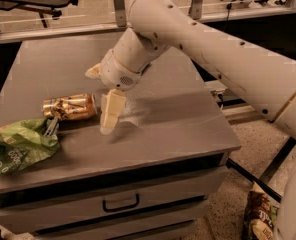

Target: Move orange can near green jalapeno chip bag

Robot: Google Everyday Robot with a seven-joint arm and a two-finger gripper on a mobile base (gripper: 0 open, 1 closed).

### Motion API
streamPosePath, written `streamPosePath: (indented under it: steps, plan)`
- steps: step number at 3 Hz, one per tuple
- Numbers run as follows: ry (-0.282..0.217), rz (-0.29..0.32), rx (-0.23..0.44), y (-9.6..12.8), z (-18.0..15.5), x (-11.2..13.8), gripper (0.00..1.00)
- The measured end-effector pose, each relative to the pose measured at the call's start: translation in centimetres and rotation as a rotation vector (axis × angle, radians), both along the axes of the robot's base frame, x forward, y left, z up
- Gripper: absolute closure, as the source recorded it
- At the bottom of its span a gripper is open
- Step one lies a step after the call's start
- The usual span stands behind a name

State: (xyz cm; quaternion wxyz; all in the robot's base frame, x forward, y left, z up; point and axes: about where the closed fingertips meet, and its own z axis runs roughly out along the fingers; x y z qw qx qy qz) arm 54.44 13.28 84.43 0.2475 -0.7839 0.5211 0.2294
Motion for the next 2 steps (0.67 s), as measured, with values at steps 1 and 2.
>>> streamPosePath:
  steps: [1, 2]
  plan:
    - [-0.062, -0.029, -0.009, -1.51, 2.72, -0.59, 0.0]
    - [-0.062, -0.029, -0.009, -1.5, 2.72, -0.59, 0.0]
